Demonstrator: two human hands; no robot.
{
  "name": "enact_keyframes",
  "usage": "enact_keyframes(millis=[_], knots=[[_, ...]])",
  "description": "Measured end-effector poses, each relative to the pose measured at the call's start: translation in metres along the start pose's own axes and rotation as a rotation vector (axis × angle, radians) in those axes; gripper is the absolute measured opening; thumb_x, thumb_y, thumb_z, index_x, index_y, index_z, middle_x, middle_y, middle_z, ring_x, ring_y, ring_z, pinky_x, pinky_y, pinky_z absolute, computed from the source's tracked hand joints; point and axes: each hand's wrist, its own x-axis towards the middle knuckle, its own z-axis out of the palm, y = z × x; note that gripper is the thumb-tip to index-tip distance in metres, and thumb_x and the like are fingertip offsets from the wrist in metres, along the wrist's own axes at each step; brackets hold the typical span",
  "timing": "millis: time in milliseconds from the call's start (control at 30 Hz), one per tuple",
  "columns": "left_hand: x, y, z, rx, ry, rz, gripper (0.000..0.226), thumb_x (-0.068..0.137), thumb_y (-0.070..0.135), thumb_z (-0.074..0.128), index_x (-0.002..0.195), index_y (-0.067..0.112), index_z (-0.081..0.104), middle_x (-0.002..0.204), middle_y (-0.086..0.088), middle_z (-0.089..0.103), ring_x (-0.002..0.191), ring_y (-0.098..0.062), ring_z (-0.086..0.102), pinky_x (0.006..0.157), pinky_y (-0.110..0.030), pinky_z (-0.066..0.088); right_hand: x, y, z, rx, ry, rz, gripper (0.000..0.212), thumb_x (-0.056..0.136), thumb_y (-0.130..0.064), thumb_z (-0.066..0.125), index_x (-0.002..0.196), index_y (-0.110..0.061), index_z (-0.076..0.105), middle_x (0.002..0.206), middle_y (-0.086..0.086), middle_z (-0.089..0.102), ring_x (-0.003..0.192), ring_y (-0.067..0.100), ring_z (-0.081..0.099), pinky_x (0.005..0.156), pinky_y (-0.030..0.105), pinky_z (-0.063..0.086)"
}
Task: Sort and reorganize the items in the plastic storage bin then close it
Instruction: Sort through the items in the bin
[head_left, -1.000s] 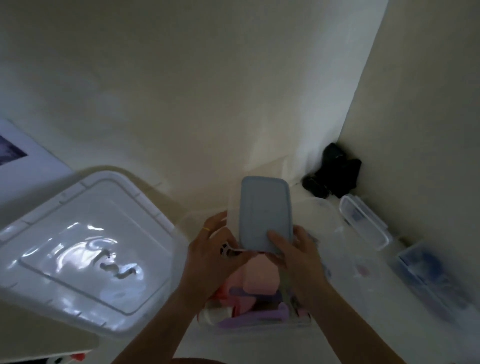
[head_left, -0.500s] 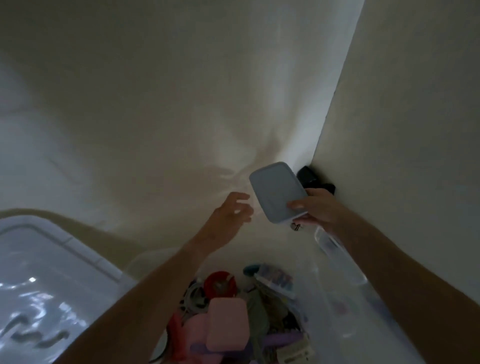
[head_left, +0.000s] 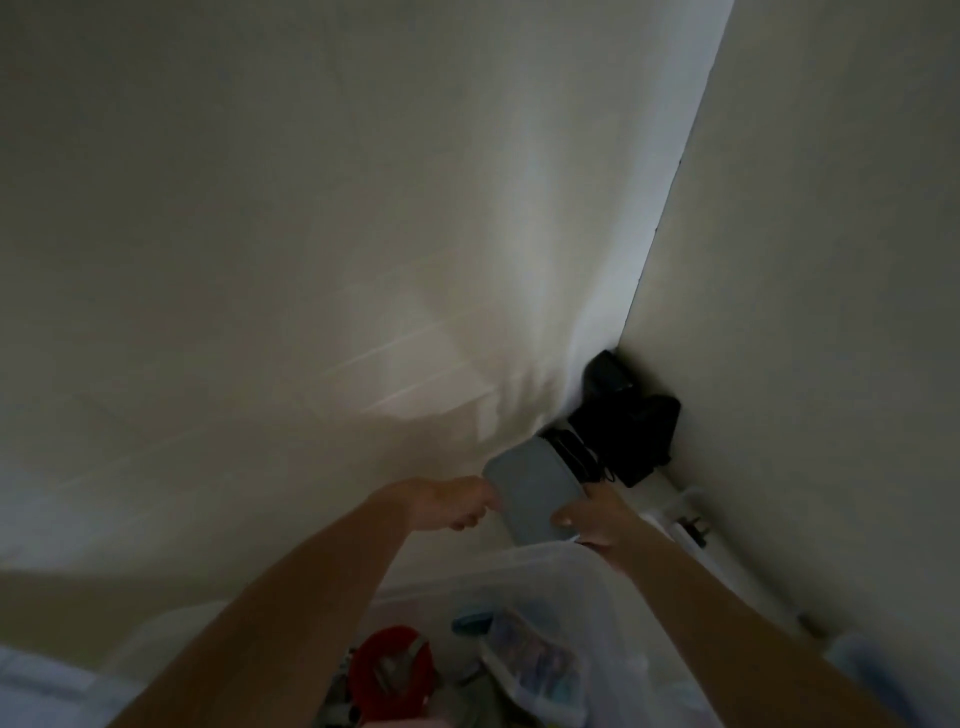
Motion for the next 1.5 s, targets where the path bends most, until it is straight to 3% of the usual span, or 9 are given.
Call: enact_keyframes(millis=[133,233,367,567,667,867,1033,1267,1500], knots=[[0.022,-0.010,0.005,0.010,-0.054,-0.001,0.030,0.075,0.047,0.048,0.098,0.028,0.050,0.111,0.005,0.049,0.109,-0.016,0.042,0.093,-0.024,0.035,0.010,0.016,-0.001,-0.066,0.038,-0.062,0.049,0.085,0.009,0.062,0.132,0.007,0.047,0.119,0.019,0.055,0.072,0.013,0.052,0.042,0.010,0.045],[0.015,-0.016,0.003,0.012,-0.013,-0.032,0.051,0.103,0.046,0.041,0.147,0.020,0.038,0.149,-0.001,0.040,0.130,-0.019,0.044,0.099,-0.026,0.034,0.008,0.021,-0.002,-0.078,0.071,-0.070,0.046,0.085,0.005,0.066,0.128,0.009,0.051,0.109,0.013,0.054,0.067,0.010,0.050,0.035,0.007,0.037],[-0.010,-0.030,-0.006,-0.013,0.084,-0.014,0.058,0.101,0.054,0.037,0.151,0.025,0.038,0.144,-0.007,0.051,0.116,-0.023,0.057,0.105,-0.035,0.038,-0.009,0.016,-0.005,-0.194,0.088,-0.027,0.039,0.088,-0.012,0.067,0.120,0.008,0.058,0.101,0.010,0.060,0.089,0.029,0.062,0.056,0.020,0.044],[-0.094,-0.032,0.018,0.150,0.381,0.182,0.066,0.101,0.063,0.024,0.133,0.015,0.056,0.133,-0.008,0.059,0.122,-0.028,0.056,0.109,-0.046,0.041,-0.075,0.016,-0.019,-0.232,0.122,-0.231,0.026,0.096,-0.024,0.053,0.107,-0.008,0.071,0.103,0.019,0.066,0.098,0.034,0.062,0.078,0.034,0.042],[-0.138,-0.046,0.044,0.313,0.559,0.368,0.050,0.103,0.054,0.031,0.125,0.018,0.059,0.123,-0.002,0.063,0.112,-0.023,0.059,0.098,-0.040,0.047,-0.126,0.025,-0.031,-0.279,0.278,-0.544,0.016,0.091,-0.036,0.058,0.080,-0.029,0.068,0.083,-0.006,0.062,0.087,0.015,0.059,0.080,0.032,0.044],[-0.174,-0.090,0.103,0.538,1.128,0.831,0.020,0.097,0.026,0.054,0.104,0.012,0.066,0.103,-0.008,0.058,0.096,-0.027,0.055,0.085,-0.037,0.049,-0.210,0.073,0.019,-0.730,0.342,-0.945,0.030,0.086,-0.038,0.067,0.110,-0.019,0.063,0.103,-0.001,0.064,0.091,0.017,0.060,0.077,0.032,0.052],[-0.160,-0.117,0.145,0.514,0.781,0.537,0.037,0.096,0.031,0.048,0.126,0.011,0.058,0.121,-0.010,0.055,0.109,-0.030,0.055,0.094,-0.042,0.048,-0.166,0.108,0.056,-1.232,0.306,-0.675,0.052,0.086,-0.036,0.059,0.131,-0.017,0.039,0.115,0.006,0.055,0.102,0.027,0.056,0.072,0.034,0.045],[-0.171,-0.107,0.153,0.053,0.740,0.438,0.056,0.099,0.045,0.052,0.146,0.016,0.039,0.137,-0.007,0.053,0.122,-0.023,0.055,0.099,-0.037,0.048,-0.229,0.094,0.025,-0.329,0.279,-0.683,0.062,0.080,-0.043,0.076,0.130,-0.022,0.046,0.112,-0.012,0.063,0.094,0.005,0.063,0.080,0.030,0.054],[-0.222,-0.018,0.204,-0.196,0.702,0.704,0.013,0.095,0.042,0.062,0.103,0.031,0.064,0.095,0.015,0.070,0.082,0.003,0.066,0.072,-0.015,0.054,-0.335,0.125,-0.060,0.540,0.181,-0.423,0.020,0.090,-0.027,0.063,0.105,-0.016,0.071,0.100,0.004,0.075,0.092,0.019,0.071,0.077,0.030,0.055]])
